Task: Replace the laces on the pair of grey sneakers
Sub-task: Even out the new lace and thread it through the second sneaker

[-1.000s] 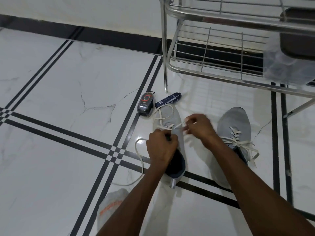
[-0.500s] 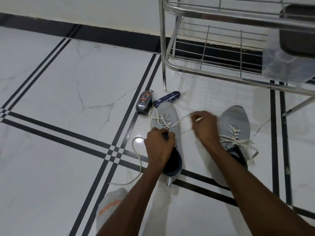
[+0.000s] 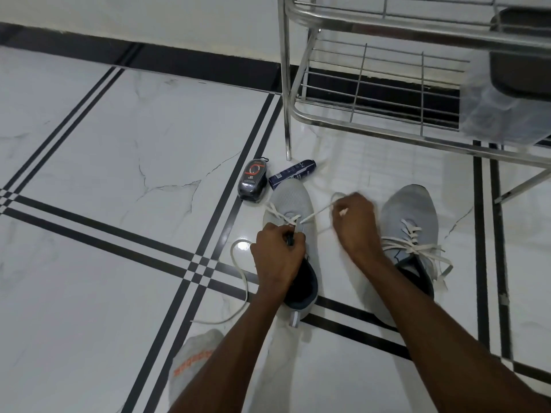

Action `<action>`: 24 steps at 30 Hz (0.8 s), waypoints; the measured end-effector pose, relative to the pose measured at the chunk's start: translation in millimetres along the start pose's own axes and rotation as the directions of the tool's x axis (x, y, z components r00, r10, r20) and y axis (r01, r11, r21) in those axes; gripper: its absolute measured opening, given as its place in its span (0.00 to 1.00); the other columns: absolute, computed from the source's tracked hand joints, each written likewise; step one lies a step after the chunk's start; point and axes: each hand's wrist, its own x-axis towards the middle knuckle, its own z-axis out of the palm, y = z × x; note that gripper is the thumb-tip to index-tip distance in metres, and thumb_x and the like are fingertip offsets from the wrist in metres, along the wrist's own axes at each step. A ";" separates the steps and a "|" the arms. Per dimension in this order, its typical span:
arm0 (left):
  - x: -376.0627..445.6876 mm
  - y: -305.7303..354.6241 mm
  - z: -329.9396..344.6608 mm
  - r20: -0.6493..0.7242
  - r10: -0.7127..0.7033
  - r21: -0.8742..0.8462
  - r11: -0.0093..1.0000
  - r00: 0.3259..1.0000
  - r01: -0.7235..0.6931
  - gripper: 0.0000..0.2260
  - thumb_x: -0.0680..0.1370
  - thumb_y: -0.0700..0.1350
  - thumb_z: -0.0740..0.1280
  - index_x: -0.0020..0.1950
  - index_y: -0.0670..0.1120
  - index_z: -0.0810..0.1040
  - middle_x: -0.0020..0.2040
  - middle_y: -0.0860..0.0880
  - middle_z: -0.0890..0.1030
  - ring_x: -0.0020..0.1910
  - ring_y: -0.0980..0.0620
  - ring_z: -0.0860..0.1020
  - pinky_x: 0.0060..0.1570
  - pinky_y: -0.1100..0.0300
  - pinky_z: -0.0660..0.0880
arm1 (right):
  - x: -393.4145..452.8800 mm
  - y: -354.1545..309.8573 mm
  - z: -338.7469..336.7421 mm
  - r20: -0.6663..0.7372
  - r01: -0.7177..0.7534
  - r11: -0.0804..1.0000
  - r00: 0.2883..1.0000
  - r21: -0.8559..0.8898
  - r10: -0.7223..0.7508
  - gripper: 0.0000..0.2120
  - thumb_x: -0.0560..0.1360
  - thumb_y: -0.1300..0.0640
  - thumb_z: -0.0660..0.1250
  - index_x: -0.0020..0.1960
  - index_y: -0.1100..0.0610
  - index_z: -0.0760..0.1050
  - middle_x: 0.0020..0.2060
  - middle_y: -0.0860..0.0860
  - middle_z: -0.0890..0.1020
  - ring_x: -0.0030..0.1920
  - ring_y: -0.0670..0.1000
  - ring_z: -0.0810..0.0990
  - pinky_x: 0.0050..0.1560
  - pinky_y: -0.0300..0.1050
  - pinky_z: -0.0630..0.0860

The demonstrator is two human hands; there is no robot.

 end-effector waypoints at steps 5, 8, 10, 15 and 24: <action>-2.4 2.8 -2.6 0.003 -0.007 -0.007 1.000 1.000 0.008 0.08 0.76 0.48 0.68 0.42 0.49 0.84 0.39 0.52 0.77 0.40 0.53 0.75 0.48 0.53 0.71 | 14.4 31.8 -37.2 -0.212 -0.262 0.963 0.940 0.059 0.269 0.14 0.78 0.68 0.64 0.63 0.69 0.76 0.61 0.63 0.77 0.62 0.60 0.77 0.58 0.32 0.63; -1.9 4.1 -1.5 -0.006 -0.016 -0.016 1.000 1.000 0.016 0.08 0.76 0.48 0.68 0.42 0.48 0.85 0.39 0.53 0.77 0.40 0.54 0.74 0.48 0.53 0.71 | 3.8 7.5 -10.1 0.158 -0.011 0.996 0.988 0.088 -0.003 0.23 0.77 0.63 0.72 0.71 0.60 0.73 0.67 0.55 0.74 0.65 0.53 0.74 0.63 0.35 0.65; 0.8 6.0 -1.7 -0.006 -0.009 -0.009 1.000 1.000 0.009 0.08 0.77 0.49 0.68 0.43 0.49 0.85 0.41 0.51 0.79 0.41 0.54 0.74 0.47 0.54 0.71 | 1.4 -2.9 8.3 0.318 0.118 0.991 0.939 0.068 -0.133 0.15 0.75 0.57 0.74 0.61 0.57 0.82 0.61 0.56 0.81 0.62 0.54 0.78 0.63 0.46 0.72; 0.5 2.0 0.0 0.006 -0.019 0.047 0.999 1.000 0.019 0.09 0.78 0.51 0.66 0.44 0.50 0.85 0.44 0.50 0.80 0.44 0.52 0.77 0.51 0.52 0.70 | -6.3 -2.6 10.4 0.337 0.211 0.976 0.924 -0.058 -0.180 0.09 0.76 0.56 0.71 0.44 0.61 0.86 0.42 0.57 0.84 0.45 0.55 0.80 0.46 0.51 0.75; 1.8 5.3 -8.0 0.017 0.044 0.123 0.991 0.999 -0.046 0.12 0.76 0.57 0.67 0.51 0.51 0.83 0.48 0.53 0.79 0.46 0.52 0.77 0.55 0.48 0.74 | -0.5 -9.6 -11.2 0.541 0.089 0.991 0.841 -0.102 -0.020 0.06 0.80 0.51 0.64 0.44 0.49 0.76 0.40 0.51 0.85 0.43 0.50 0.82 0.46 0.49 0.77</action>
